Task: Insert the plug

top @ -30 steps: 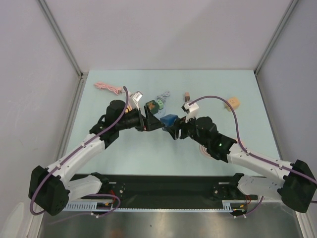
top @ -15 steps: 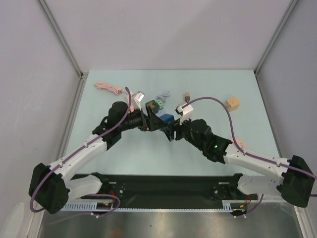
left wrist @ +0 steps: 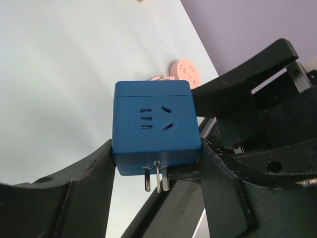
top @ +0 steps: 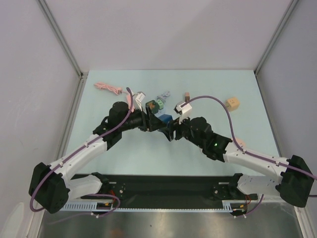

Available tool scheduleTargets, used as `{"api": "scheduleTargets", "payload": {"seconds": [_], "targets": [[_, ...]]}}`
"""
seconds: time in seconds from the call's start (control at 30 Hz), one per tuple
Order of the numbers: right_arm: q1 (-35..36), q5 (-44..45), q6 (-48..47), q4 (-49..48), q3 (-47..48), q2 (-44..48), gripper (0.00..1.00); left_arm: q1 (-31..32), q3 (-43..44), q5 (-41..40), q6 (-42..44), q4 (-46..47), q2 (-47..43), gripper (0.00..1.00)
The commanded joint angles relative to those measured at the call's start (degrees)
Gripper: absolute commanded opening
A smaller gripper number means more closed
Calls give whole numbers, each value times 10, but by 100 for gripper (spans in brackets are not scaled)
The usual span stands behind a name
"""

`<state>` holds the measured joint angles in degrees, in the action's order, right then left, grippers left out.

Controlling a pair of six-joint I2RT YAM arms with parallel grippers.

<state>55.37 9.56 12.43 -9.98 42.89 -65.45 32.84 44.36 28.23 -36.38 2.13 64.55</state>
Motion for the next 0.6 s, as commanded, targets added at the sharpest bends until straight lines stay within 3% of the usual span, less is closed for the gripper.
{"api": "scheduleTargets", "payload": {"seconds": [0.0,0.03,0.07,0.17,0.23,0.57], "targets": [[-24,-125,37,-49,42,1,33,4,12,69,10,46,4,7],[-35,-154,43,-41,47,-2,45,5,13,77,12,46,3,0],[-47,-206,54,-20,60,-4,64,5,13,86,15,44,-3,0],[-88,-300,64,20,74,-6,87,4,13,103,18,44,-18,0],[-118,-348,68,36,71,-3,93,5,13,125,24,44,-27,0],[-179,-581,111,13,46,16,96,4,18,240,80,37,-43,0]]}}
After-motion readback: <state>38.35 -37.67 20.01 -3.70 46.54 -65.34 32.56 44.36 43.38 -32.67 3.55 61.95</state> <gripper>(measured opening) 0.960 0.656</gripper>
